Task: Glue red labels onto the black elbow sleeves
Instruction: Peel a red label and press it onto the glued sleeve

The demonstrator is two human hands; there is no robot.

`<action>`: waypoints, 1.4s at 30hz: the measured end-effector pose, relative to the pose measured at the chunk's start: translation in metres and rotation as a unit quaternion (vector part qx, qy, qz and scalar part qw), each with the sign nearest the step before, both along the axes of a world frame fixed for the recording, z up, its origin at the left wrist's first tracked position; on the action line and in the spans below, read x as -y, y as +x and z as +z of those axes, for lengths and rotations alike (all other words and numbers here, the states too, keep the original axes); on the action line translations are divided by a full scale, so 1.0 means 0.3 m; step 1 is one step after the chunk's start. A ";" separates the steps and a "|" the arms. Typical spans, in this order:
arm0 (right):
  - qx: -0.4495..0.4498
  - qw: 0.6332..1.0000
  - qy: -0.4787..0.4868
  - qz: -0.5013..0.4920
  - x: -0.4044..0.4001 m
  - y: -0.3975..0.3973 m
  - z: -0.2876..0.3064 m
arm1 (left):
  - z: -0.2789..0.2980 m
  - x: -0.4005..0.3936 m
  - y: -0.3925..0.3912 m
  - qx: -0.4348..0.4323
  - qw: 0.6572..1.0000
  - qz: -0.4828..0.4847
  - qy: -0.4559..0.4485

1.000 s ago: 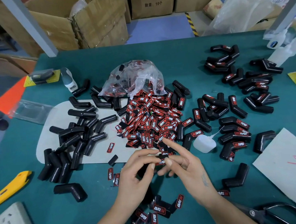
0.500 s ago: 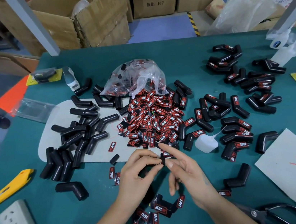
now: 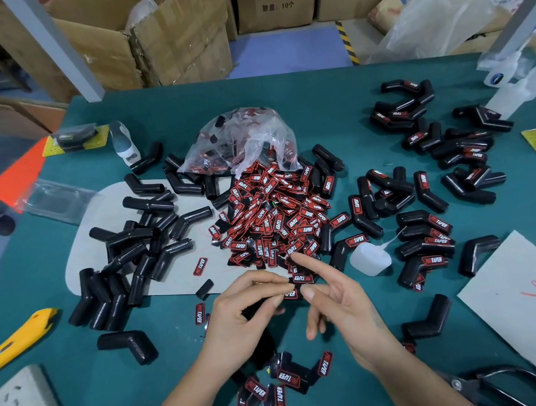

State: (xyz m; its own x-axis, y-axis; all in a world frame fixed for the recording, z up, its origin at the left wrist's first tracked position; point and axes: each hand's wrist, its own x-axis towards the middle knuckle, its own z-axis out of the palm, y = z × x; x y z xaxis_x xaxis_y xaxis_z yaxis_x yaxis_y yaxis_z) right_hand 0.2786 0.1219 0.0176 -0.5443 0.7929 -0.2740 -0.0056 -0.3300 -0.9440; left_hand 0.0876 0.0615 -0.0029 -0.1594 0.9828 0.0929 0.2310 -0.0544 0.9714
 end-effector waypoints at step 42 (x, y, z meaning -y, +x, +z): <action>-0.037 0.997 -0.001 -0.067 0.025 -0.037 -0.030 | 0.035 0.022 0.075 0.019 0.999 0.047 -0.001</action>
